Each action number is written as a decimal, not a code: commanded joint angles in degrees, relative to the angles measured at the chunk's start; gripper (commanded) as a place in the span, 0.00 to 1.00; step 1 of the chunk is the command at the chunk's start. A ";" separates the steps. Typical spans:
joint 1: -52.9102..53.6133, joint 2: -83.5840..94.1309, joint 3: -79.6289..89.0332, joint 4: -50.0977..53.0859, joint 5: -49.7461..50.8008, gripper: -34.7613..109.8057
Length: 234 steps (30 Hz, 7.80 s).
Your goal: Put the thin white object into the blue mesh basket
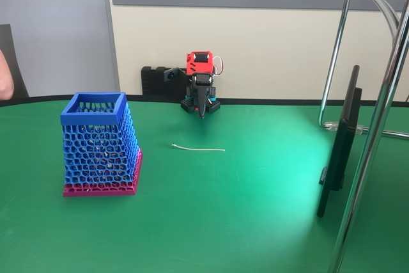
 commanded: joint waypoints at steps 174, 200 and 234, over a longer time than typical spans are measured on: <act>17.23 -104.94 -71.89 7.21 0.18 0.25; 22.24 -77.96 -60.47 -47.81 -24.26 0.25; 40.43 -92.90 -65.83 -77.26 -55.99 0.26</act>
